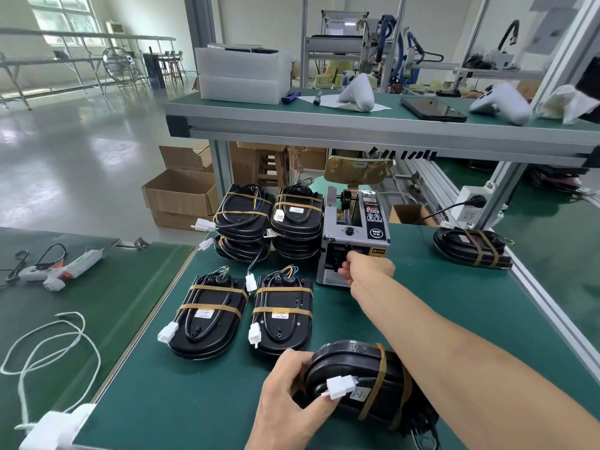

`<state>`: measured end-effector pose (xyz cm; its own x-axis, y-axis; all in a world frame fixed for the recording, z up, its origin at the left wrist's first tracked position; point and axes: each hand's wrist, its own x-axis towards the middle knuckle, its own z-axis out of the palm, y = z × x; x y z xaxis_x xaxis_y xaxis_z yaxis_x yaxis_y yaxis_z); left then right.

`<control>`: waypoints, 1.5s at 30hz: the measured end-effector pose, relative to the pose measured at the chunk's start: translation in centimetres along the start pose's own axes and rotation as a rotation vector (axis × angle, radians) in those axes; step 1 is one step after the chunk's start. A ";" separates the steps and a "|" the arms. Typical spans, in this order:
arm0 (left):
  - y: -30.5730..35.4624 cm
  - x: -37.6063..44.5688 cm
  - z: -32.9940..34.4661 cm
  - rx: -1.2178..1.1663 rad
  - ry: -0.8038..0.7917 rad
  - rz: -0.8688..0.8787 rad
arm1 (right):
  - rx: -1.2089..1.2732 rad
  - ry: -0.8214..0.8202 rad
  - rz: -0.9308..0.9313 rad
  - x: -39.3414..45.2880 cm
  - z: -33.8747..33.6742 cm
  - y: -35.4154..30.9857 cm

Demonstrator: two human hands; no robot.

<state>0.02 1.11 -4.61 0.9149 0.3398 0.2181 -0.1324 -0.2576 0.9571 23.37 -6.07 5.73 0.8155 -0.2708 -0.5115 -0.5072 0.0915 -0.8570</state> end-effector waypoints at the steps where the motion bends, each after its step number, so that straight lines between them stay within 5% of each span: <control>1: -0.1 0.0 0.0 0.002 0.000 0.001 | -0.052 -0.050 0.026 -0.3 -0.4 -0.1; 5: -0.3 0.0 0.0 -0.011 -0.005 0.005 | -0.374 -0.324 0.013 -2.8 -3.8 -0.5; 10: -0.5 -0.1 0.1 -0.035 -0.026 0.014 | -0.554 -0.543 -0.314 -7.5 -11.4 -0.3; 14: -0.2 -0.2 0.0 -0.030 -0.037 0.034 | -0.531 -0.504 -0.491 -11.8 -15.7 1.6; 24: -0.2 -0.5 0.0 -0.040 -0.036 0.039 | -0.490 -0.312 -0.589 -13.6 -15.7 5.3; 45: -0.1 -0.4 0.0 -0.058 -0.025 0.043 | -0.603 -0.255 -0.617 -14.2 -14.8 6.0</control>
<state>-0.35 0.99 -4.75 0.9172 0.3063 0.2550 -0.1931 -0.2180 0.9566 4.62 -15.85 8.74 0.9920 0.1223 -0.0311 0.0399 -0.5374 -0.8424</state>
